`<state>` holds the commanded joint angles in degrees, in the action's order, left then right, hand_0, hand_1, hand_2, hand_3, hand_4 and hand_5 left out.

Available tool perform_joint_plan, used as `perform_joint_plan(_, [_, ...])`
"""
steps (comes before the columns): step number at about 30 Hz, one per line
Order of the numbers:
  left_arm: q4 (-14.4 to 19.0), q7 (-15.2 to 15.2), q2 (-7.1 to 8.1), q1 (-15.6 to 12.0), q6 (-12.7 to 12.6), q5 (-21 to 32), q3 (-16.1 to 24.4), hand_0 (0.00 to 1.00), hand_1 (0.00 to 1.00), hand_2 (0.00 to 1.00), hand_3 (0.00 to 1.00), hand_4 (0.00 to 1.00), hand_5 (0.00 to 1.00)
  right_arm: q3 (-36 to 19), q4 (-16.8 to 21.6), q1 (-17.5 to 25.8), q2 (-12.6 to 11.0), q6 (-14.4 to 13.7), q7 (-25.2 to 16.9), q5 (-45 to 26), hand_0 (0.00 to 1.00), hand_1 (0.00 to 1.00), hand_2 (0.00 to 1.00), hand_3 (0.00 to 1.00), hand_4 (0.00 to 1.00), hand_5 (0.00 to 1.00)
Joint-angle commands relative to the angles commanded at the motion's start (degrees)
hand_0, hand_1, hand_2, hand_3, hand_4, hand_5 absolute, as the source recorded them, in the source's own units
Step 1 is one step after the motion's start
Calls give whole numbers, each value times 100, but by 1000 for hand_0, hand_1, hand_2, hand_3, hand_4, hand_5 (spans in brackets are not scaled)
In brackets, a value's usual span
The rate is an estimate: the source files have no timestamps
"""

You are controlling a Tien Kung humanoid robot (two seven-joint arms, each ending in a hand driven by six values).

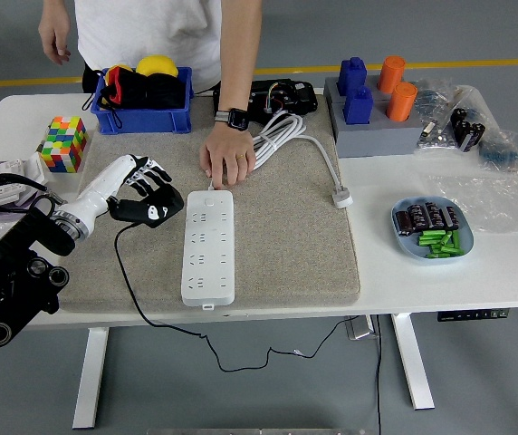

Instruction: Pull the plug out,throw it away,press the button

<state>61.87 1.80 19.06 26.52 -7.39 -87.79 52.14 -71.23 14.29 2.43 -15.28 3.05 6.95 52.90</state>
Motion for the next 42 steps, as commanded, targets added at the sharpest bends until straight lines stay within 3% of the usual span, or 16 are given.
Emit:
perform_joint_plan(4, [-105,-94,-61,72,111,52,-132,496,439,449,584,705,2,-4,14,-12,8,2,-2,1,725,673,663,659,764,633])
perform_joint_plan(5, [-120,-118,-73,83,158,81,-167,588,559,547,627,763,2,-6,17,-13,9,1,-3,3,725,673,663,660,764,634])
perform_joint_plan(10, [-256,-168,-188,116,275,219,-255,588,559,547,627,763,2,35,7,-3,-2,1,-1,-11,725,673,663,660,764,634])
perform_joint_plan(11, [-269,-156,-206,120,278,236,-257,699,687,671,786,797,2,46,6,-5,-6,1,-2,-14,725,673,664,659,764,633])
perform_joint_plan(16, [-295,-118,-232,147,321,267,-291,699,687,671,786,797,2,73,11,-23,-28,0,-2,-20,725,673,664,659,764,633])
perform_joint_plan(17, [-298,-103,-231,152,320,275,-296,833,867,829,888,947,82,78,13,-25,-31,-1,-3,-23,725,673,664,659,764,632])
perform_joint_plan(22, [-295,-53,-225,167,306,300,-285,833,867,829,888,947,82,121,12,-26,-41,2,-2,-39,725,673,664,659,764,632])
perform_joint_plan(23, [-294,-52,-225,165,313,309,-279,867,917,881,916,976,177,132,9,-25,-44,1,-2,-42,725,674,663,659,764,632])
perform_joint_plan(28, [-280,-26,-225,142,323,340,-249,867,917,881,916,976,177,166,8,-14,-62,1,-2,-50,725,674,663,659,764,632])
perform_joint_plan(29, [-265,-12,-223,136,322,357,-235,875,928,903,920,985,233,168,9,-10,-66,0,-2,-50,725,674,664,659,764,632])
perform_joint_plan(31, [-233,10,-224,119,313,372,-192,875,928,903,920,985,233,174,8,-5,-70,2,-1,-51,725,674,664,659,764,632])
perform_joint_plan(35, [-120,52,-222,40,294,391,-61,878,929,906,922,987,254,140,5,48,-59,-2,-2,-41,725,673,664,659,764,633])
perform_joint_plan(42, [310,145,-85,-132,229,299,515,877,924,894,917,987,276,37,15,86,3,5,1,6,725,674,664,659,764,633])
